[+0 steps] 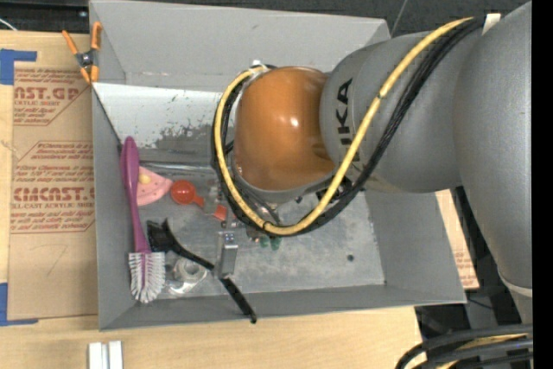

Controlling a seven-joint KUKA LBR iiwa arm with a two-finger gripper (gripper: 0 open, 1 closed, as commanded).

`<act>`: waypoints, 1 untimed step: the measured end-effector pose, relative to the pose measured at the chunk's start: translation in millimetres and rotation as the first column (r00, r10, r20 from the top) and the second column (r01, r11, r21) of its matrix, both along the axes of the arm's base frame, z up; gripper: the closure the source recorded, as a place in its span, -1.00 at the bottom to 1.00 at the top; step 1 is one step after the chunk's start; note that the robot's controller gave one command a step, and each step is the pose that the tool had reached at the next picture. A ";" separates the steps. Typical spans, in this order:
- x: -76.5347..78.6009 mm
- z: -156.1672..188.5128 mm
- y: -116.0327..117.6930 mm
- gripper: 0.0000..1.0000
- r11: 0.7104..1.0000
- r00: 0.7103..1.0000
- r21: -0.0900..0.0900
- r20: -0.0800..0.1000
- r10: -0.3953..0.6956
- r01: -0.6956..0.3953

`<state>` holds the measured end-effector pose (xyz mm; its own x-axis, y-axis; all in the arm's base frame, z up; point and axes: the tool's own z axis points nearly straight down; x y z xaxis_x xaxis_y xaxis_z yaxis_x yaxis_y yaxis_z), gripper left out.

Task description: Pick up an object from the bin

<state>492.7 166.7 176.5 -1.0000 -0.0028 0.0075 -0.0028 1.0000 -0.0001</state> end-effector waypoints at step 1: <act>2.0 4.3 -0.9 -1.00 1.000 1.000 0.001 0.008 -0.002 0.002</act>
Offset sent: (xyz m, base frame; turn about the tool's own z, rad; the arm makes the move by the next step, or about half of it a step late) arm -0.0121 0.0234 -0.1065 0.1211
